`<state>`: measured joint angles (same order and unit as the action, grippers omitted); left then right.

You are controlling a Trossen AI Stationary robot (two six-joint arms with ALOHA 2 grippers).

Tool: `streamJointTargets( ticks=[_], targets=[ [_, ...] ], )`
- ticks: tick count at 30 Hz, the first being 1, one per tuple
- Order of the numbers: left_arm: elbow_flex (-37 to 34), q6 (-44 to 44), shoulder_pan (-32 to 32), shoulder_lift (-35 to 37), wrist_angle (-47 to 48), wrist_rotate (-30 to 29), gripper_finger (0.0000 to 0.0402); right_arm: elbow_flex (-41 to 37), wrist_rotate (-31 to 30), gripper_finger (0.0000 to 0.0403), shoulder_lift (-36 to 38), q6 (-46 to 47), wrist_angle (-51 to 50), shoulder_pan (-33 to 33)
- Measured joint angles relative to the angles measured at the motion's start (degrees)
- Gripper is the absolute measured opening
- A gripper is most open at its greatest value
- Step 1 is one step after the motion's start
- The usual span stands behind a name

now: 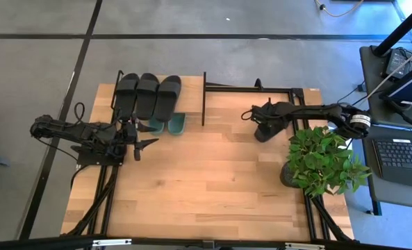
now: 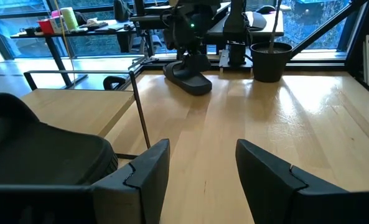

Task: Pick and place slides into the shelf
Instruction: Put the black slipper on the shelf

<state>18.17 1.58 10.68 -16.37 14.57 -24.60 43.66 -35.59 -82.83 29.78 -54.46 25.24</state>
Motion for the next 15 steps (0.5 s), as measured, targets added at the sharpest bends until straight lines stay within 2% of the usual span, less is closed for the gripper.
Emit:
streamJointTargets(
  ticks=[8,15],
  targets=[
    [0.0,0.0,0.0,0.0,0.0,0.0,0.0176,0.0,0.0,0.0183,0.0,-0.2,-0.1,2.4],
    [0.0,0.0,0.0,0.0,0.4,0.0,0.0176,0.0,0.4,0.0129,0.0,-0.3,0.1,3.0]
  ],
)
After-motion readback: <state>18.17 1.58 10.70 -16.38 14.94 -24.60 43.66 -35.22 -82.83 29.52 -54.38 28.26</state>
